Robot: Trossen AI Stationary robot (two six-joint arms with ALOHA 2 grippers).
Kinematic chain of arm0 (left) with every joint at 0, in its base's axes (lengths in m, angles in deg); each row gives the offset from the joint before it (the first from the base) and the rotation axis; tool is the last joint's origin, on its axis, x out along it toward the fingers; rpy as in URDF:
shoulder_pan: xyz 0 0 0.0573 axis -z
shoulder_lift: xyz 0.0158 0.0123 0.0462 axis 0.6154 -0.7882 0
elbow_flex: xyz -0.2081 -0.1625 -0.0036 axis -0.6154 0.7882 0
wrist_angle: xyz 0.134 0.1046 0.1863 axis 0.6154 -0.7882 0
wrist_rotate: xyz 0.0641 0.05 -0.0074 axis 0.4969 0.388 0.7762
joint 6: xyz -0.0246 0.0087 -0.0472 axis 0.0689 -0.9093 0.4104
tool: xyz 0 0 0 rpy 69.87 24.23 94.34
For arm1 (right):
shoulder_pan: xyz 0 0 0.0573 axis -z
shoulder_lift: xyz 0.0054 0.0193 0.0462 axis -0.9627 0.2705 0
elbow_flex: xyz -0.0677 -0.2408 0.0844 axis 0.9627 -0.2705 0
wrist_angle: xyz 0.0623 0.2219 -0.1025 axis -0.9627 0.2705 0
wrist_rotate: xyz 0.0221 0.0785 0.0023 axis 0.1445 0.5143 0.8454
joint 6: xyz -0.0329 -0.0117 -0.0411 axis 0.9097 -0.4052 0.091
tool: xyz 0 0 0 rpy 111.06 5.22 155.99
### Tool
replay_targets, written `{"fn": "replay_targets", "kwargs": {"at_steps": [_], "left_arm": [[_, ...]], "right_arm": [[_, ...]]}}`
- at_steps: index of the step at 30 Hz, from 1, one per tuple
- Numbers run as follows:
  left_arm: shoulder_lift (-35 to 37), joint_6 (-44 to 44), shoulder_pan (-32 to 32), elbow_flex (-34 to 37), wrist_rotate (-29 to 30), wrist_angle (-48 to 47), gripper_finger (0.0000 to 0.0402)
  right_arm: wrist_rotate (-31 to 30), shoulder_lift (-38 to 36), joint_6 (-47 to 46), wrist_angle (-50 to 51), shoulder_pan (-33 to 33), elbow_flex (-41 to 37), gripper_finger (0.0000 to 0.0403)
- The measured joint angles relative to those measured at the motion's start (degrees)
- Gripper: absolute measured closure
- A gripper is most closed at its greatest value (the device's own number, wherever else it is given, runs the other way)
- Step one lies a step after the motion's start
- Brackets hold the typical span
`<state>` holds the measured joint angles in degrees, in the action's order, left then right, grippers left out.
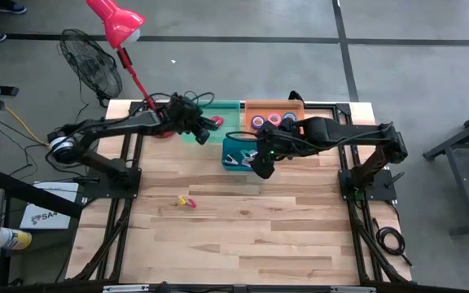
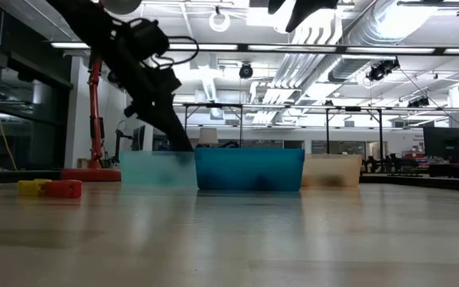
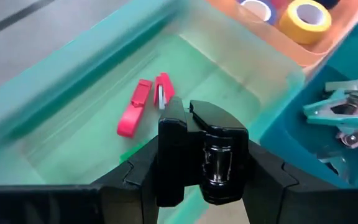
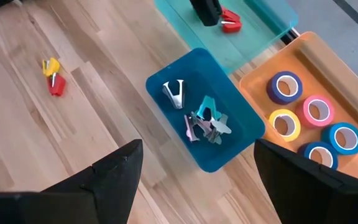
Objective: Pick and place Stapler, Stapler remover, tape
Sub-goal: Put the black stapler into the green bin, then put the yellow stapler into the green bin
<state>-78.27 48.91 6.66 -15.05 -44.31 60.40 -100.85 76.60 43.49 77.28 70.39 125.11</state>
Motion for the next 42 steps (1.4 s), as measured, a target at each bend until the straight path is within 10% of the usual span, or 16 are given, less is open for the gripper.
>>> {"fn": "replay_targets", "kwargs": {"at_steps": [14, 26, 42], "left_arm": [[-9.46, -13.48, -7.05, -0.19, -12.93, 6.03, 0.0242], [-9.28, -13.26, -6.54, -0.04, -10.50, 4.23, 0.0014], [-0.80, -7.87, -6.54, -0.02, -12.68, 1.63, 0.0037]], "right_arm": [[-0.65, 0.00, 0.04, 3.02, 0.00, 0.00, 0.0104], [-7.38, 0.00, 3.59, 6.06, -2.82, 0.00, 0.0104], [-8.41, -1.09, 11.27, -12.11, -7.98, -4.59, 0.0104]]}}
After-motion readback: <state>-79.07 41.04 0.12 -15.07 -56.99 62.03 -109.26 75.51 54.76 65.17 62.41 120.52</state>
